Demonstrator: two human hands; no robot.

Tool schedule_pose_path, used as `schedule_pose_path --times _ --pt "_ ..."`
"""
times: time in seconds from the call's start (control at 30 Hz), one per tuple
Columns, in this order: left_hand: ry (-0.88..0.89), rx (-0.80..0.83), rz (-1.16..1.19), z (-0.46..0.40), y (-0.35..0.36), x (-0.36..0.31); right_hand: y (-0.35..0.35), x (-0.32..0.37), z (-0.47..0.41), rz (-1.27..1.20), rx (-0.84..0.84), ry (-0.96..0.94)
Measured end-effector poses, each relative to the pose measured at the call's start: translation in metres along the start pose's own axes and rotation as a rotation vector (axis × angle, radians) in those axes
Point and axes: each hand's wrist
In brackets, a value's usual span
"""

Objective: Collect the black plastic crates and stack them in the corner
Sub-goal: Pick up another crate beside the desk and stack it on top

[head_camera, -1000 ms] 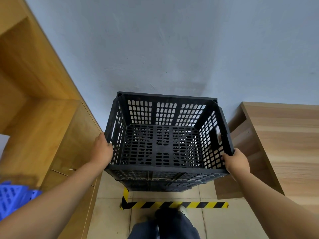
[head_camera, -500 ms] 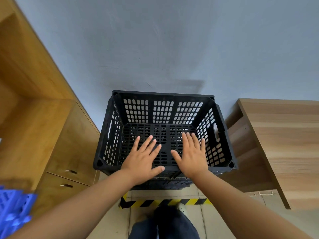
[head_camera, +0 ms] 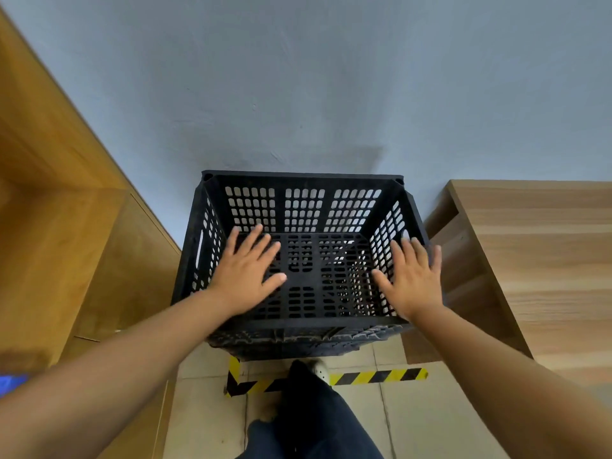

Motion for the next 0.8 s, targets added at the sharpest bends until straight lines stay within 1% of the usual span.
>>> schedule_pose_path --times 0.1,0.23,0.37,0.43,0.6,0.8 --pt "-0.104 0.000 -0.041 -0.025 -0.013 0.033 0.000 -0.036 0.000 0.058 0.029 -0.006" --pt "-0.149 0.026 -0.056 -0.052 -0.025 0.048 0.006 -0.050 -0.001 -0.008 0.080 -0.010" --pt "-0.148 0.034 -0.026 -0.088 -0.036 0.045 0.009 -0.057 -0.017 0.044 0.089 -0.089" --pt "-0.144 0.040 -0.016 -0.109 -0.043 0.040 0.002 -0.061 -0.034 0.059 0.087 -0.083" --pt "-0.095 0.035 0.018 -0.160 -0.057 0.028 -0.019 -0.069 -0.096 0.018 0.111 -0.119" --pt "-0.067 0.080 0.042 -0.210 -0.060 0.013 -0.033 -0.062 -0.172 0.027 0.163 -0.234"
Point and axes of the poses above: each hand's wrist, its own z-axis away from the middle knuckle, its own y-axis out of the palm, x = y × z, and after that the axes turned 9 degrees about x, right-handed
